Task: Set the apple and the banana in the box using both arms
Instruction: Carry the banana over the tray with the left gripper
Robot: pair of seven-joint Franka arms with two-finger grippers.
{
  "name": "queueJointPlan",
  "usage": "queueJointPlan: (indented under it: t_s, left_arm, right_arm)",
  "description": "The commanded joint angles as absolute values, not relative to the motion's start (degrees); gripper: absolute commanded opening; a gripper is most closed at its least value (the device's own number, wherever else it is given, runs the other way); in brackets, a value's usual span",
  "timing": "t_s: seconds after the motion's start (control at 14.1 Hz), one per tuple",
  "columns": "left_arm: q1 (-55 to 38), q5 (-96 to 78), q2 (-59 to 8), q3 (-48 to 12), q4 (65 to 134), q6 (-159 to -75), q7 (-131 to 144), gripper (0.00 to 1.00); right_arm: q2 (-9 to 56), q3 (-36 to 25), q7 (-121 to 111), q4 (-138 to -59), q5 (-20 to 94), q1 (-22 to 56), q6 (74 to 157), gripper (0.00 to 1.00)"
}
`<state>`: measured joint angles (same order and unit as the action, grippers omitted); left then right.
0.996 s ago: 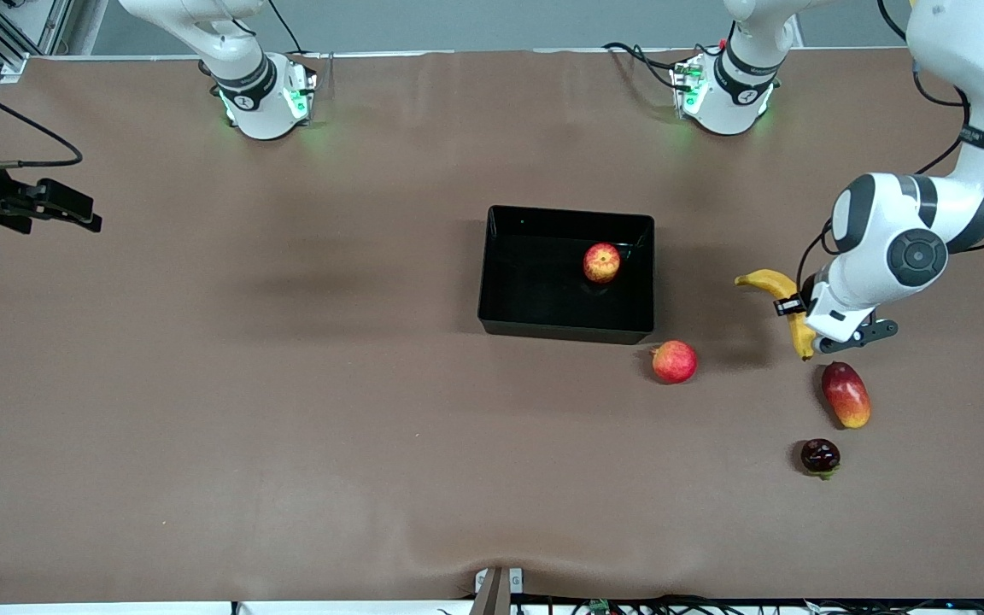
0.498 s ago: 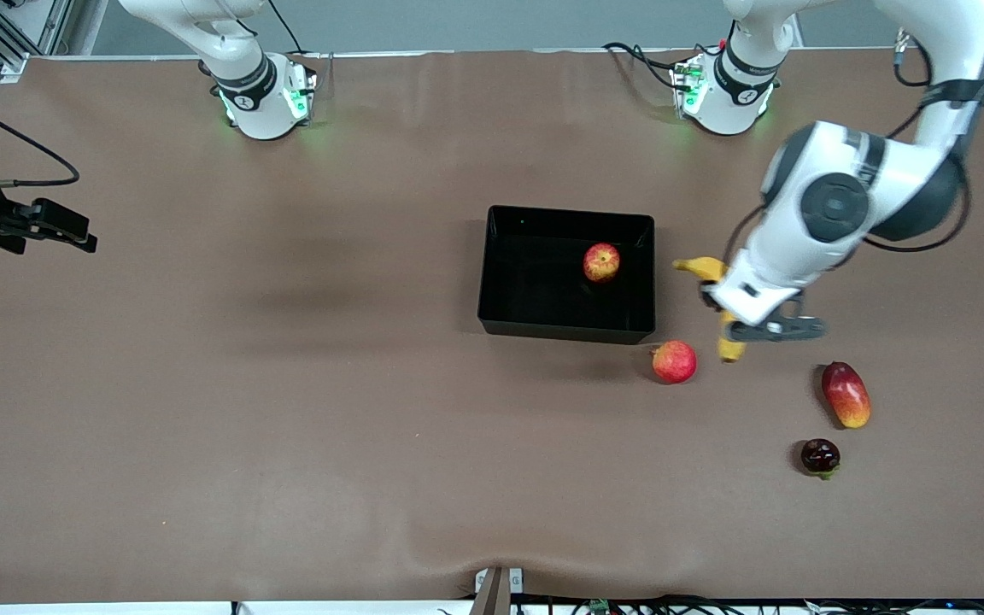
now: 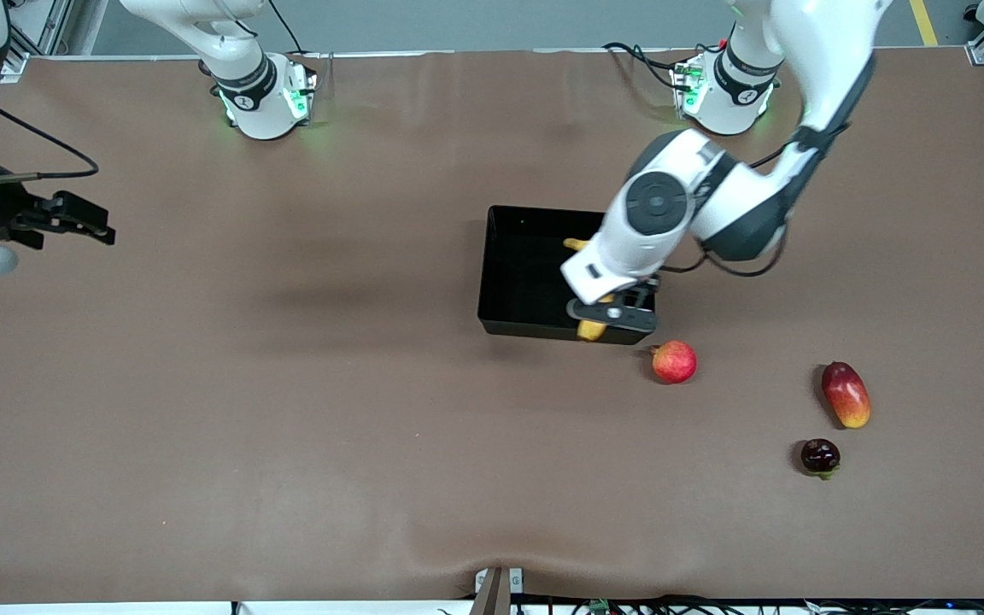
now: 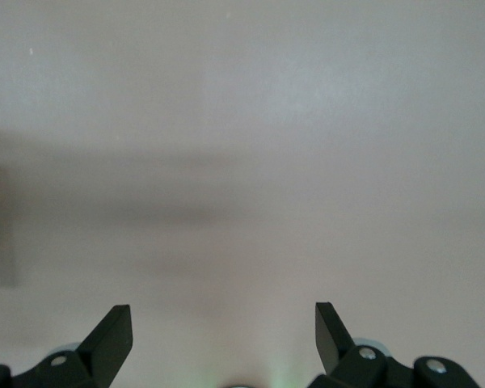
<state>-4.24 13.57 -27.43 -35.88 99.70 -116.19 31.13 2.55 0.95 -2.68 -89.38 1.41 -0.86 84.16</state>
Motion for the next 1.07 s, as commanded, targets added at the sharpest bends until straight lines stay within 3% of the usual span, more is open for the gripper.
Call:
queueJointPlan:
  t_s: [0.0, 0.28, 0.64, 1.0]
  left_arm:
    - [-7.98, 18.79, -33.55, -35.95, 94.49, -115.58, 35.49, 0.0]
    - [-13.0, 22.84, -38.66, -35.86, 92.29, -116.01, 39.19, 0.0]
    - [-15.11, 25.05, -42.26, -35.86, 92.55, -116.54, 39.73, 0.0]
    - [-17.05, 25.14, -42.54, -35.68, 94.12, -116.54, 44.03, 0.0]
  right_arm:
    - [1.76, 2.46, -2.99, -88.51, 0.53, -2.64, 81.65, 1.0]
    - [-2.1, 2.02, -2.46, -89.38, -1.93, -1.76, 81.48, 1.0]
    - [-3.87, -4.04, -0.09, -89.38, -0.97, 0.53, 81.74, 1.0]
    - [-3.87, -3.87, -0.17, -89.3, 2.28, 0.0, 83.06, 1.0]
